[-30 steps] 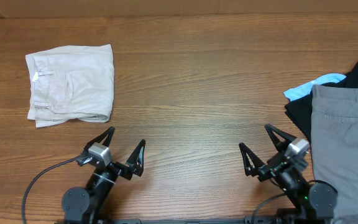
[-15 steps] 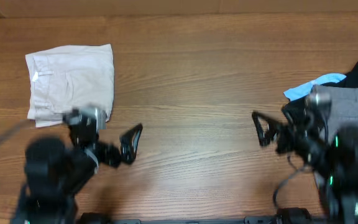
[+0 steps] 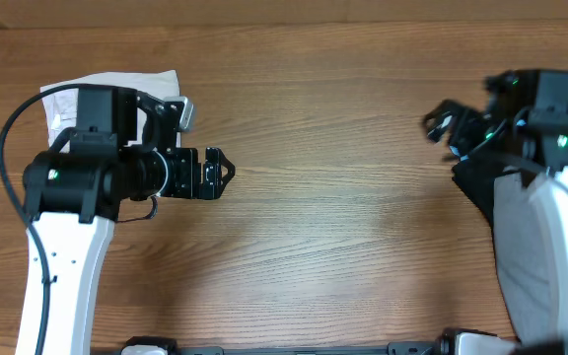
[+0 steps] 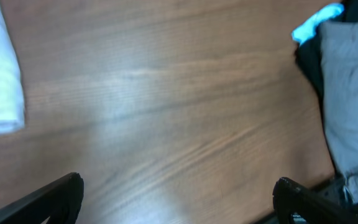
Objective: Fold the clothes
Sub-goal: 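Reach the right gripper to the grey shorts on the right pile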
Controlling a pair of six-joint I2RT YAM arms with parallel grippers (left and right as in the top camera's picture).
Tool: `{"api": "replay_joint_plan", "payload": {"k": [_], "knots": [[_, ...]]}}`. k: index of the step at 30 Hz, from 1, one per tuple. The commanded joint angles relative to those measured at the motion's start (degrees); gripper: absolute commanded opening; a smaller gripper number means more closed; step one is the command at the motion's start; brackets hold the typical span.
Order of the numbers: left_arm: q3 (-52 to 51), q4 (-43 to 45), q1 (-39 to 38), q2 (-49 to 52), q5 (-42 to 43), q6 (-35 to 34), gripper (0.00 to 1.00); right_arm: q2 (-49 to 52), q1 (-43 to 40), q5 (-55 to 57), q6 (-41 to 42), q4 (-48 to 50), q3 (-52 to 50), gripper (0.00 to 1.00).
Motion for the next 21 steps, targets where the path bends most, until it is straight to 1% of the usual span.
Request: {"api": "replay_joint_plan", "payload": {"k": [1, 4, 7, 11, 15, 17, 21], "knots": [[1.7, -1.2, -0.3, 1.7, 1.6, 1.5, 1.0, 5.6, -6.3, 7.9, 5.6, 2.2, 1.8, 1.0], [1.7, -1.4, -0.3, 2.7, 1.5, 1.5, 1.0, 10.4, -10.6, 8.2, 5.7, 7.0, 1.8, 0.99], [1.7, -1.3, -0.3, 3.2, 1.5, 1.5, 1.0, 14.6, -13.0, 8.2, 5.7, 11.8, 1.8, 0.98], [1.7, -0.7, -0.3, 3.3, 1.4, 1.5, 1.0, 20.0, -13.5, 9.8, 5.6, 15.9, 1.8, 0.94], [1.7, -0.3, -0.3, 3.3, 1.4, 1.5, 1.0, 24.6, -12.9, 13.9, 0.5, 19.6, 1.8, 0.91], [1.7, -0.3, -0.3, 3.3, 1.4, 1.5, 1.0, 26.5, -12.8, 17.4, 0.0, 20.0, 1.8, 0.9], [1.7, -0.3, -0.3, 3.3, 1.4, 1.5, 1.0, 29.2, -12.8, 21.7, 0.0, 20.3, 1.8, 0.84]]}}
